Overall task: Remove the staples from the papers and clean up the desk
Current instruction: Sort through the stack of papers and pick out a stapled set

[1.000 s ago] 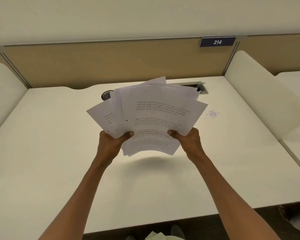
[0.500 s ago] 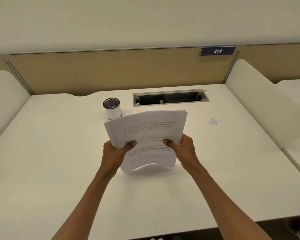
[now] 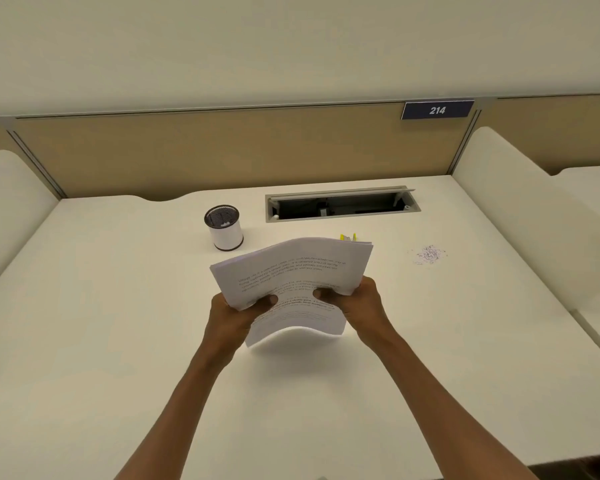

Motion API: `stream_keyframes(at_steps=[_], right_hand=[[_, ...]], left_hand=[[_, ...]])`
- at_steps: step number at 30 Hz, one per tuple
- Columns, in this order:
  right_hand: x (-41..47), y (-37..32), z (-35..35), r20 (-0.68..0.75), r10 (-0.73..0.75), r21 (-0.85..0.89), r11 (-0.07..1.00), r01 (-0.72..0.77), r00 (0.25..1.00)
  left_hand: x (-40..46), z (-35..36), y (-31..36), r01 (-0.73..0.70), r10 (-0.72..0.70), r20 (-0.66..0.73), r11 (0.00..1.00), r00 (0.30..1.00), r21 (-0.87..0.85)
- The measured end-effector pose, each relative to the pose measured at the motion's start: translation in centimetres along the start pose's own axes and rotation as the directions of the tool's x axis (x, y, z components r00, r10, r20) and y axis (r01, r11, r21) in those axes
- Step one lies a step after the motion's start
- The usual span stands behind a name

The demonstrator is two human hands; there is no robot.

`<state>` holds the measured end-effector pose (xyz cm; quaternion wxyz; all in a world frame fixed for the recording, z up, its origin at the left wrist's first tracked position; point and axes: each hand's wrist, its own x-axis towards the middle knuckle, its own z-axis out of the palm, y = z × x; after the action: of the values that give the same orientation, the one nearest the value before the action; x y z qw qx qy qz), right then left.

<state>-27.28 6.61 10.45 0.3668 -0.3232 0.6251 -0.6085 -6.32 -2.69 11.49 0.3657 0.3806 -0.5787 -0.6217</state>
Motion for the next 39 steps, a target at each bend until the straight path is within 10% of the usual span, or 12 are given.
stream_keyframes(at_steps=[8,13,21,31,35,39], right_hand=[[0.1,3.0,-0.3,0.025,0.100,-0.068,0.993,-0.098,0.995],[0.7,3.3,-1.5,-0.040,0.097,-0.181,0.978,-0.103,0.994],[0.1,2.4,0.1,0.094,0.231,0.444,0.861,-0.248,0.968],[-0.1,1.7,0.1,0.020,0.242,0.388,0.893,-0.230,0.970],[0.2,1.6,-3.1,0.130,0.236,0.264,0.928,-0.263,0.963],[1.0,1.2,-4.1,0.245,0.227,0.115,0.959,-0.261,0.943]], left_hand=[[0.2,0.2,-2.7,0.073,-0.070,-0.036,0.993,0.997,0.092],[0.9,-0.3,-1.5,0.060,-0.078,-0.125,0.988,0.989,-0.142],[1.2,1.4,0.0,0.235,-0.387,-0.120,0.748,0.914,-0.621],[1.0,-0.7,-2.1,0.259,-0.501,-0.141,0.644,0.854,-0.720],[1.8,-7.0,-0.7,0.230,-0.364,-0.338,0.898,0.868,-0.376],[1.8,-8.4,0.9,0.340,-0.346,0.087,0.937,0.934,0.078]])
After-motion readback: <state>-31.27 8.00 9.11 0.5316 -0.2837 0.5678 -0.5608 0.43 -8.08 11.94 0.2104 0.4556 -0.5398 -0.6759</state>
